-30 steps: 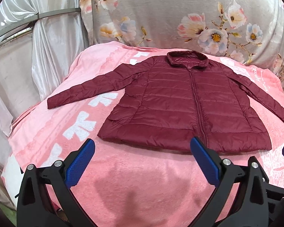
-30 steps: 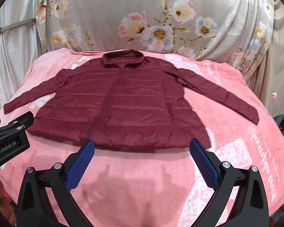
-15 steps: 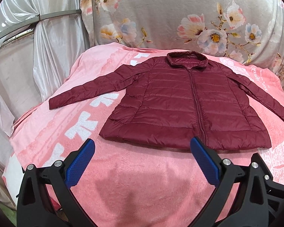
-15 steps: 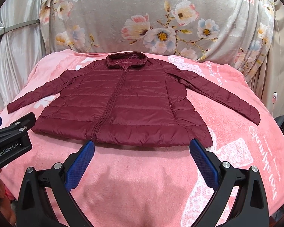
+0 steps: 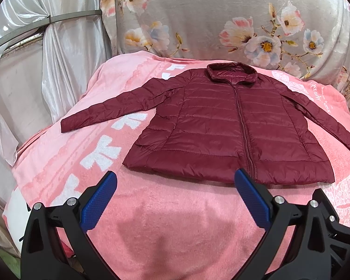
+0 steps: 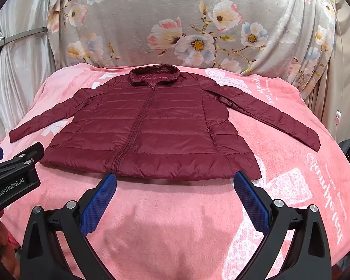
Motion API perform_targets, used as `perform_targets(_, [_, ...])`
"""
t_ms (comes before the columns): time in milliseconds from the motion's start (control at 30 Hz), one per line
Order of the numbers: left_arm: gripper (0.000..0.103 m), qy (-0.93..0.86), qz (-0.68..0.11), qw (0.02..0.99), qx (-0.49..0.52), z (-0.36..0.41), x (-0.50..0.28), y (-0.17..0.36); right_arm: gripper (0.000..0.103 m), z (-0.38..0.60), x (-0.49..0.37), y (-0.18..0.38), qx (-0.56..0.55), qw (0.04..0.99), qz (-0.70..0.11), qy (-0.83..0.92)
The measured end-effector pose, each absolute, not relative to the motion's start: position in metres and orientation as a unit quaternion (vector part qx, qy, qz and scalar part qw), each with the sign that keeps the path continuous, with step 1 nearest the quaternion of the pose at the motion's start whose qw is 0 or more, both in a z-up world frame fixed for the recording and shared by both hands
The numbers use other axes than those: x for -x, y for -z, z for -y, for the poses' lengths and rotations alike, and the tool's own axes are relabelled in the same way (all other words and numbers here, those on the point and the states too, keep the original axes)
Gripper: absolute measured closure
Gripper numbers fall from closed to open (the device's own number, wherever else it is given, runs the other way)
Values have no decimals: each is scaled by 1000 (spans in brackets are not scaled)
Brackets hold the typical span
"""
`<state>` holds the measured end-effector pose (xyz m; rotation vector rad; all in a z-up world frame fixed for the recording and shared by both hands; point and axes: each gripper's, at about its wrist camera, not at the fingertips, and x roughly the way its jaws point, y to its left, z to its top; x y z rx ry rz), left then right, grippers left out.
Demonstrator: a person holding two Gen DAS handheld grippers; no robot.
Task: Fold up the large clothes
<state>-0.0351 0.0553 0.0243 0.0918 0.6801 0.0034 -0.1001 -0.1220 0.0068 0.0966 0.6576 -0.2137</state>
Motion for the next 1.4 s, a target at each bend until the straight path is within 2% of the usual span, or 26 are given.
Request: perform_targets(1400, [5,-5,-330,943,-36,-63,38,-23,5,122,98,-9,-48,940,-322,102])
